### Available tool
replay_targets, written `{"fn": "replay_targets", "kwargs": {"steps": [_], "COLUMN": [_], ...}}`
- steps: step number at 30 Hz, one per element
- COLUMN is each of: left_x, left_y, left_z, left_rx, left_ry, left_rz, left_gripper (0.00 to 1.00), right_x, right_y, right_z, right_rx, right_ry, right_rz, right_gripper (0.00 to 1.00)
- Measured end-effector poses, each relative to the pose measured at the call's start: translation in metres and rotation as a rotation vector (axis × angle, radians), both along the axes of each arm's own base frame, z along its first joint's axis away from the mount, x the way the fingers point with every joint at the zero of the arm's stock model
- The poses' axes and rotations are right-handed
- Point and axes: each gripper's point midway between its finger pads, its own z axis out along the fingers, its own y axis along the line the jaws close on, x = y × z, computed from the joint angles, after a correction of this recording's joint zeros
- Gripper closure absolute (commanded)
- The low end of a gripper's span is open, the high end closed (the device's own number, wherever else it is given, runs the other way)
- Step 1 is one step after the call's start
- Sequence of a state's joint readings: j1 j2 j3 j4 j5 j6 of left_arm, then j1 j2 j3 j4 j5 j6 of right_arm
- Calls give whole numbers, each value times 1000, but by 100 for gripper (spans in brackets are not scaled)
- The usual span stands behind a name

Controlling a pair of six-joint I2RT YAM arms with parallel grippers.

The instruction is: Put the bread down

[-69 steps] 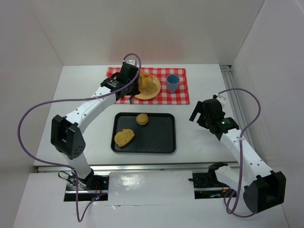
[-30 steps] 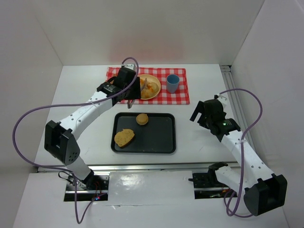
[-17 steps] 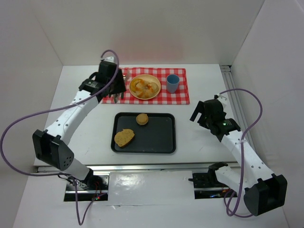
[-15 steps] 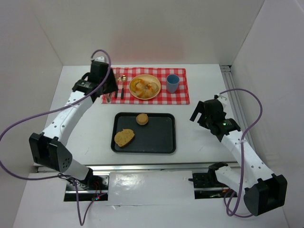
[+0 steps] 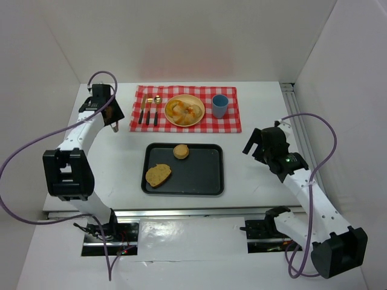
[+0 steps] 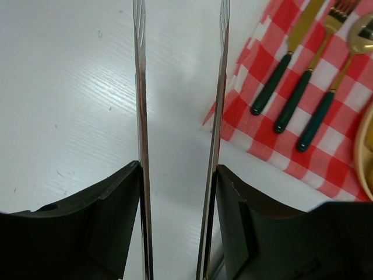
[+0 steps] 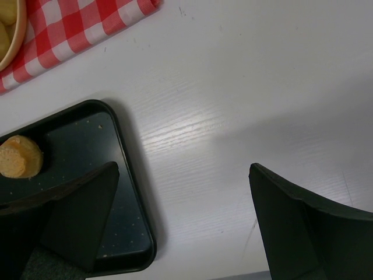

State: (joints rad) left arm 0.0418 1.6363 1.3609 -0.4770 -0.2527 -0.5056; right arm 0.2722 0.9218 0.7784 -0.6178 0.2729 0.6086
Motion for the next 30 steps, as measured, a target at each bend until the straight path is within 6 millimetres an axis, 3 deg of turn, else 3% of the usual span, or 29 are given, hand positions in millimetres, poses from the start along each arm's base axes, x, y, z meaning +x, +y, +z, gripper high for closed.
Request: {"fn": "replay_targets", "kwargs": {"steps": [5,10,13,18,21,23,25,28,30], "left_x": [12,17,22,20,8,-2,-18,-53,-74], "left_y": [17,25,27,16,-2,-29,-62,-116,-140], "left_z": [-46,-80,-74,-29,18,54,72,68,45], "left_rx": [7,-37,-59,-85,-86,-89,-106,-142,-169], "left_ry": [82,180,187,130,52,-31,-85,-96,-57], "left_rz": [12,6,7,-27,-73,-141,-238,-414,-496], "left_gripper": [33,5,2,2,2,3,2,0,0], "right_x": [-2,-2,-2,-2,-2,-2,-1,0,0], "right_y": [0,0,0,0,0,0,0,0,0], "right_z": [2,3,3,3,3,3,1,-5,-7], "right_rx": [2,3,2,2,2,2,-1,-10,-13], "right_ry": [-7,-10,-9,-9,-8,-8,-1,22,30], "right_rz": [1,0,0,0,0,-1,-1,-3,-3], "right_gripper": [0,0,0,0,0,0,0,0,0]}}
